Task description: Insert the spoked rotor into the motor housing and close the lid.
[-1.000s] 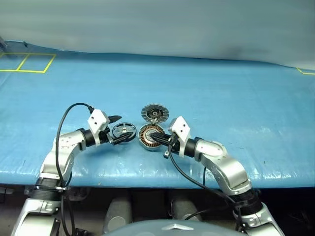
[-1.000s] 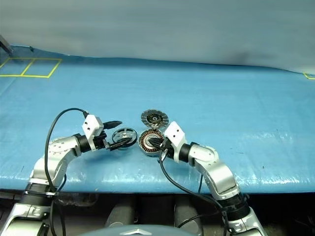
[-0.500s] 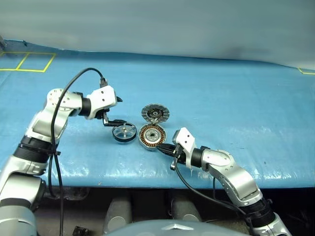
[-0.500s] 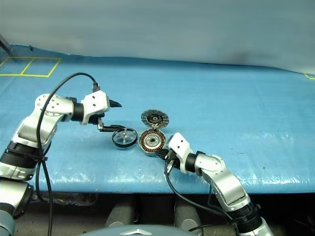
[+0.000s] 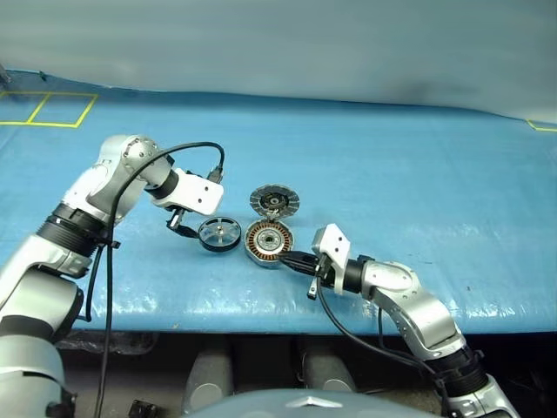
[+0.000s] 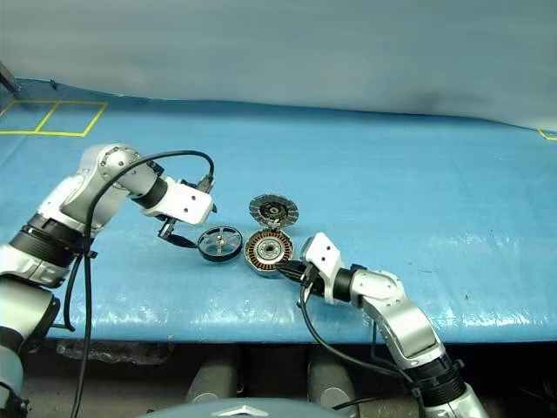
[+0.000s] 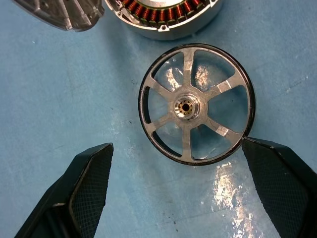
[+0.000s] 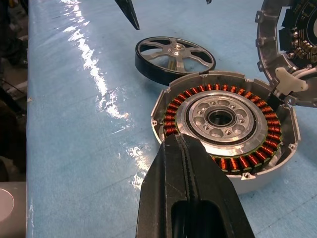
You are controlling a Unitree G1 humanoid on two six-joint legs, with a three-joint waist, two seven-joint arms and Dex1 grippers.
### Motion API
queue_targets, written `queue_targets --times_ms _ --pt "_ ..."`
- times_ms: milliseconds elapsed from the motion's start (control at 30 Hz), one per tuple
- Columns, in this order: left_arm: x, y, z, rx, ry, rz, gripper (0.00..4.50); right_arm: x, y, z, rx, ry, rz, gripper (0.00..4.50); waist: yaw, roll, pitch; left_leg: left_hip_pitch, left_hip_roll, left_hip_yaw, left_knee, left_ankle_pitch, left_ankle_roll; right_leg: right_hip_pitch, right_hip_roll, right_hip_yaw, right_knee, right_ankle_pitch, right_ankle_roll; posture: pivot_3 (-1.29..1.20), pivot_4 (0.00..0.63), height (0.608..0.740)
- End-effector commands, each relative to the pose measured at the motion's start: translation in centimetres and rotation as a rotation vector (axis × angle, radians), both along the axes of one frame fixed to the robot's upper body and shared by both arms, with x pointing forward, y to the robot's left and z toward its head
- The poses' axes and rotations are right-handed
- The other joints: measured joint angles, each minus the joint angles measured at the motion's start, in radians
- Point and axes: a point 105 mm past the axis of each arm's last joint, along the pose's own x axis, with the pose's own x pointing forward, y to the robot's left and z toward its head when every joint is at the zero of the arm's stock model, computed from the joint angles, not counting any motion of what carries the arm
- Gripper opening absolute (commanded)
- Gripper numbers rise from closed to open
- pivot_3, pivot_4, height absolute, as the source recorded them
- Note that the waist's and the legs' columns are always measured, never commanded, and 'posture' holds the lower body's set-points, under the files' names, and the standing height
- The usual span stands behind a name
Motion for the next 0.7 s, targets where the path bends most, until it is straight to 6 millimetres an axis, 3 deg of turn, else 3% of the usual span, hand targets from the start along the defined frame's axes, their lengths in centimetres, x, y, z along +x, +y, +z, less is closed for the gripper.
queue_targets --times_ms 33,433,567,633,700 --pt "0.2 0.3 1.3 0.065 -0.033 -0.037 4.50 0.0 -0.1 1.2 0.020 -0.045 0.013 0.02 0.000 0.000 0.000 0.000 0.000 0.000 0.000 0.000 0.000 0.000 0.000 0.000 0.000 0.000 0.000 0.00 0.150 0.740" --pt "0.5 -1.4 0.9 0.150 -0.034 -0.126 4.50 -0.3 -1.1 1.8 -0.034 -0.031 0.028 0.02 0.003 0.000 0.000 0.000 0.000 -0.001 0.002 0.000 0.000 0.001 0.000 0.000 0.001 0.000 0.000 0.00 0.150 0.740" --pt "0.8 -2.2 0.4 0.135 -0.038 -0.134 3.62 -0.3 -1.3 1.9 -0.045 -0.035 0.025 0.00 0.004 0.000 0.000 0.000 0.000 -0.001 0.002 0.000 0.000 0.001 0.000 0.000 0.001 0.000 0.001 0.00 0.150 0.740" --pt "0.9 -2.4 0.2 0.136 -0.037 -0.137 3.62 -0.4 -1.3 2.0 -0.048 -0.033 0.022 0.00 0.004 0.000 0.000 0.000 0.000 -0.001 0.002 0.000 0.000 0.001 0.000 0.000 0.002 0.001 0.001 0.00 0.150 0.740" --pt "1.0 -2.5 0.0 0.139 -0.034 -0.142 3.22 -0.5 -1.4 2.0 -0.050 -0.031 0.020 0.00 0.003 0.000 0.000 0.000 0.000 -0.001 0.003 0.000 0.000 0.001 0.000 0.000 0.002 0.001 0.001 0.00 0.150 0.740"
